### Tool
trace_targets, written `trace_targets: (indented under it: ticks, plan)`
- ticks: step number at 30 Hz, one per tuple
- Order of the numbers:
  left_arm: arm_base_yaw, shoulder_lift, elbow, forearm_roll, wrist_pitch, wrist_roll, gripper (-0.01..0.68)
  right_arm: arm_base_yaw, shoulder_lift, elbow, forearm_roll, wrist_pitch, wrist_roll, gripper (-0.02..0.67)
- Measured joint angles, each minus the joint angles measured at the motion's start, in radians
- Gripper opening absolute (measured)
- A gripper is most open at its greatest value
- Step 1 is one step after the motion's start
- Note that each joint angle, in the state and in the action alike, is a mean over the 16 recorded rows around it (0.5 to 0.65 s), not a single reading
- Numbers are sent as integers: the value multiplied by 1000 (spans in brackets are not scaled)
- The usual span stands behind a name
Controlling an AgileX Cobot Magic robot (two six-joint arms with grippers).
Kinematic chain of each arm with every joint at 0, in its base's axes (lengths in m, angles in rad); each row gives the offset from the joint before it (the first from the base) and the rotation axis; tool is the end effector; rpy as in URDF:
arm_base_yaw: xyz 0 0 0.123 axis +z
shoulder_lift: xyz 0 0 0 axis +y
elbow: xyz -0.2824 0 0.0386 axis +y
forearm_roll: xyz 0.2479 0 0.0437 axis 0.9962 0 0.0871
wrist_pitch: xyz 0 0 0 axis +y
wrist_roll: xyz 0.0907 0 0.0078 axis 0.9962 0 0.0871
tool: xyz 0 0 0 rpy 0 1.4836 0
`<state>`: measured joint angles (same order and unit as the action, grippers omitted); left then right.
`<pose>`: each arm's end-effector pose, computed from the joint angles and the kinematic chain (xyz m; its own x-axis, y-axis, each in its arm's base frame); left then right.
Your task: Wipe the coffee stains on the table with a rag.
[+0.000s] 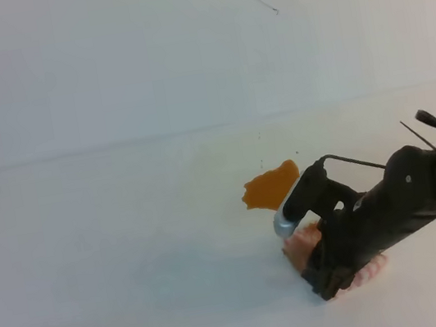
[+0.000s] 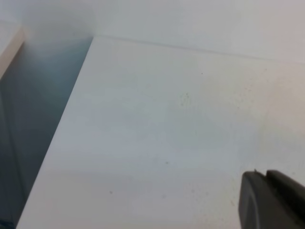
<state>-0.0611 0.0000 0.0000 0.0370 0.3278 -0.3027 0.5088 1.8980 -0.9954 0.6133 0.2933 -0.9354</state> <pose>0.0538 -0.0022 0.1835 -0.2423 -0.2501 -0.9374 -0.0151 0.9670 -0.2541 0.3063 0.1883 0.1323 -0.5313 -0.6756 -0.5112 -0.7752 0.6311 -0.0284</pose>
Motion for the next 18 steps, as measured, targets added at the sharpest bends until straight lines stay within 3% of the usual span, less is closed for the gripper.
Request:
trace_targets:
  ticks: [11, 18]
  plan:
    - [0, 0, 0, 0, 0, 0, -1, 16, 39, -25, -84, -17, -6, 83]
    - [0, 0, 0, 0, 0, 0, -1, 16, 1, -25, -109, -35, -3, 40]
